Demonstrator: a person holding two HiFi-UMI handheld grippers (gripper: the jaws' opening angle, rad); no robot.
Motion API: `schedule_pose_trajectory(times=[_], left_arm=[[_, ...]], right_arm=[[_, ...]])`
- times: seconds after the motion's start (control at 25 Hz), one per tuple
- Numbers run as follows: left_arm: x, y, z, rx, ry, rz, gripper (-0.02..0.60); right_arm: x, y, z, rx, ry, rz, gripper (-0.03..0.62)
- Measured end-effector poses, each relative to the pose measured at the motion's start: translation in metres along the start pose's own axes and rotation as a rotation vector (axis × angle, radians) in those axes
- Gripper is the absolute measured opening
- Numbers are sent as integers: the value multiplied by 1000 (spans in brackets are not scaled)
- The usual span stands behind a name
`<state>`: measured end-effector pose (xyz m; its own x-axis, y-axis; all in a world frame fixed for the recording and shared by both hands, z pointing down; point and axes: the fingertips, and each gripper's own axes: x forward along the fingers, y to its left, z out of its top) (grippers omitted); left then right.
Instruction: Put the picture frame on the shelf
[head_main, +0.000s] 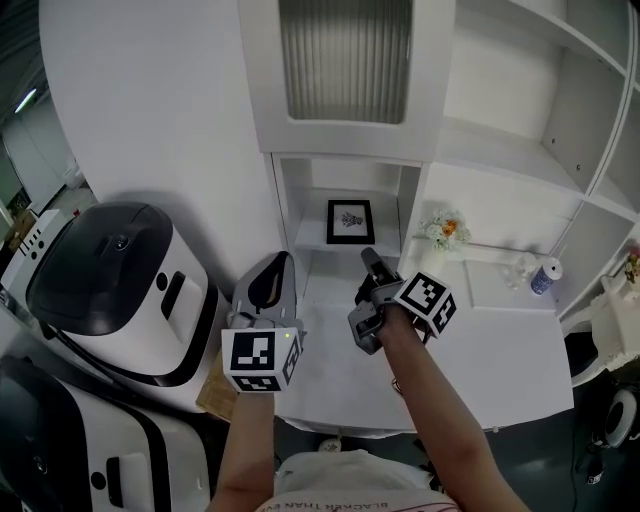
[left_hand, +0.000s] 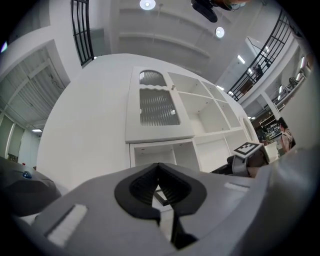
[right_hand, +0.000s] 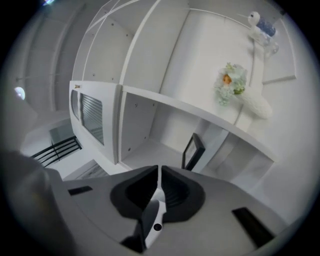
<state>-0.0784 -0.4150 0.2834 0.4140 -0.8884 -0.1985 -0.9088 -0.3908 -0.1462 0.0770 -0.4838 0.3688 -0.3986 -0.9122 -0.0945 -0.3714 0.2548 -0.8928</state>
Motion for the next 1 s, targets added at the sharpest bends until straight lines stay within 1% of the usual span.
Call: schedule_pose_trajectory(times=[0.16,0.4,0.48,0.68,0.92,1.0], left_arm=[[-1,-2,9,3,-19,8,9],[-1,-11,17,16,-32,-9,9],[0,-13,18,17,-33,-14,9],[-2,-14,21,20,-39,-20,9],[-4,-14,27,28,-55,-25,9],[-5,-14,29,29,-58,-27,9]], right_arm=[[-12,18,6,-116,14,28,15],[-33,43,12,-255,-1,76,8],[-38,53,13,-352,-6,83,8],[-50,84,15,-693,-47,81,6],[-60,99,10,-941,-64,64,6],[-63,104,11,-1005,-78,56,6]])
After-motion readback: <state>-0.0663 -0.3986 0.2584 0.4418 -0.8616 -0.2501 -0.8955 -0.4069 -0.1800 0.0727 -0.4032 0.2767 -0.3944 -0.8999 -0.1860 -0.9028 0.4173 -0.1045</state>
